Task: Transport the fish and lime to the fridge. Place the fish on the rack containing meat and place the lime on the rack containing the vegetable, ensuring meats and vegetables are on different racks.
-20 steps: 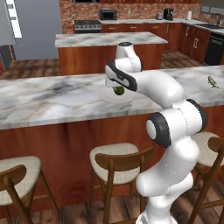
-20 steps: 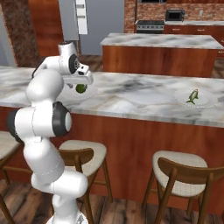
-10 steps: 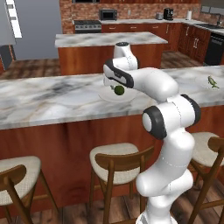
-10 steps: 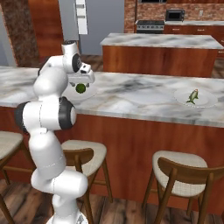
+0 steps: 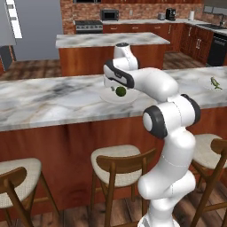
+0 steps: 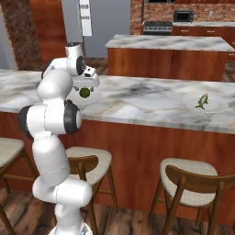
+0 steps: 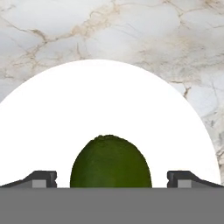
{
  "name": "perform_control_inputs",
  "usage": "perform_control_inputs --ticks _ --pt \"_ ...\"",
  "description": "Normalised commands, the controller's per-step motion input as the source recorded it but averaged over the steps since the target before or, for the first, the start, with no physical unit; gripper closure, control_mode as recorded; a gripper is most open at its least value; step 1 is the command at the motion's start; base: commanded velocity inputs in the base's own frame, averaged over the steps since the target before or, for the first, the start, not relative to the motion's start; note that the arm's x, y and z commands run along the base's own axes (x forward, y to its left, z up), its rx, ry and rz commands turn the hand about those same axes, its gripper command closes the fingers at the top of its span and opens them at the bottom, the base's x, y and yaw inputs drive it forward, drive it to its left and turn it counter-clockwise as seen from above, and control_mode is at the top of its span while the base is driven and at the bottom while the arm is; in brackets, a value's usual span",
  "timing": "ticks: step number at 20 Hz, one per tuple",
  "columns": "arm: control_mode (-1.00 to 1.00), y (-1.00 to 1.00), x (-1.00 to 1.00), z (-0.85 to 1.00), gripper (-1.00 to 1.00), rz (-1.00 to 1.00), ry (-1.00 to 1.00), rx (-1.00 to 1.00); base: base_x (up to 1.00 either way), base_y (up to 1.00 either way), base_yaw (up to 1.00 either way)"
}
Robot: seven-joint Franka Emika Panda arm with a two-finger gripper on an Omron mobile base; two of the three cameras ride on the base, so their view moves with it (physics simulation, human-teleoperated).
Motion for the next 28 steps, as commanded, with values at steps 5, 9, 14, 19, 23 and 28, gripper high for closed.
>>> perform_control_inputs --ticks 5,9,14,19,23,28 --pt "-1.0 0.0 -0.28 0.0 -1.0 -0.01 0.01 0.0 0.0 0.0 0.0" --pt "-1.0 0.0 -0.16 0.0 -1.0 -0.02 0.06 0.0 0.0 0.0 0.0" --pt "-1.0 0.0 0.0 -0.05 -1.0 0.0 0.03 0.0 0.0 0.0 0.0" --pt "-1.0 0.0 0.03 -0.07 -1.0 0.0 0.0 0.0 0.0 0.0 0.0" --pt "-1.0 0.0 0.0 -0.09 -1.0 0.0 0.0 0.0 0.0 0.0 0.0" --pt "-1.0 0.0 0.08 -0.14 -1.0 0.0 0.0 0.0 0.0 0.0 0.0"
